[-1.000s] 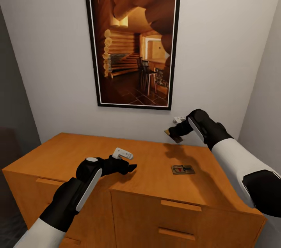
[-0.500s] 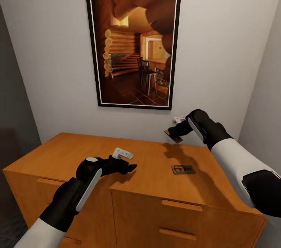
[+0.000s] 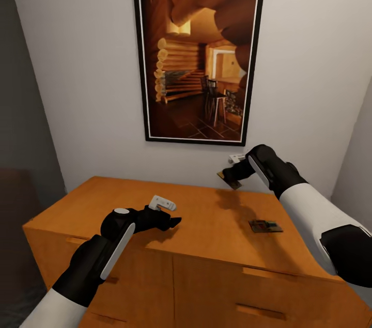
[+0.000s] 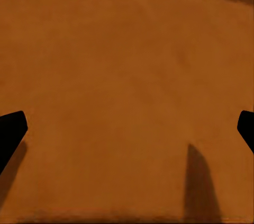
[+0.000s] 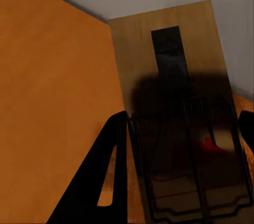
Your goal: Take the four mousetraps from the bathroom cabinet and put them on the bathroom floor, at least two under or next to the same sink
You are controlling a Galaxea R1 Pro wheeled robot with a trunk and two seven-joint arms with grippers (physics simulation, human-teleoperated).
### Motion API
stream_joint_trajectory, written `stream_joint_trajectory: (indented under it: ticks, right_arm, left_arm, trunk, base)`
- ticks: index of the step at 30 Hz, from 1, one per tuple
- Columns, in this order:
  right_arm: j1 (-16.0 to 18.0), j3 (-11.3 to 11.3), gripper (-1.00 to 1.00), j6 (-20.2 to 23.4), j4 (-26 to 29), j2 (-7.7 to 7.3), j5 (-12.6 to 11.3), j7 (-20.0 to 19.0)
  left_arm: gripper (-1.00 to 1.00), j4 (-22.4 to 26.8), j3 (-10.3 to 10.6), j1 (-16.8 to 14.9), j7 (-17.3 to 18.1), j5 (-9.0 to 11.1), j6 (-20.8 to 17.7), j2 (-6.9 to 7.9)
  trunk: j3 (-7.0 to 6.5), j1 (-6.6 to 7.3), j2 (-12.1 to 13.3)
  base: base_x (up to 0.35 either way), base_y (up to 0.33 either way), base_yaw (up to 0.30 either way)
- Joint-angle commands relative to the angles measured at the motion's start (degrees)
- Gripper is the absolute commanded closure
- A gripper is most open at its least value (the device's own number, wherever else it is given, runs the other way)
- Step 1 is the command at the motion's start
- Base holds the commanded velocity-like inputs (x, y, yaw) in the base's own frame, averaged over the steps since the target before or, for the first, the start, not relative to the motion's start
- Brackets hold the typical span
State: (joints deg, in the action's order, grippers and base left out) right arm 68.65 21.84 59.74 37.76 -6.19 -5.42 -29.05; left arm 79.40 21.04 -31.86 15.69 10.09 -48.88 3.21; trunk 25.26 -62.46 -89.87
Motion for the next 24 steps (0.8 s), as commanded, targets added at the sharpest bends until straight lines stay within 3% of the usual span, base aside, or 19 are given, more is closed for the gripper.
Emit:
stream_joint_trajectory:
  ticks: [1, 11, 24]
  right_arm:
    - [0.08, 0.31, 1.00, 0.26, 0.03, -0.06, -0.59, 0.23]
    - [0.08, 0.31, 1.00, 0.26, -0.19, -0.06, -0.55, 0.30]
    - [0.08, 0.32, 1.00, 0.26, -0.58, -0.01, -0.58, 0.74]
  left_arm:
    - [-1.00, 0.05, 0.07, -0.05, -0.14, 0.37, -0.26, 0.05]
    - [-1.00, 0.05, 0.05, -0.05, -0.13, 0.37, -0.25, 0.06]
    - [-1.00, 0.05, 0.04, -0.05, -0.35, 0.37, -0.16, 0.12]
  trunk:
    - [0.07, -0.01, -0.04]
    - [0.07, -0.01, -0.04]
    - [0.07, -0.01, -0.04]
  base:
    - [0.072, 0.319, 0.000]
    - [0.083, 0.298, 0.000]
    - [0.011, 0.027, 0.000]
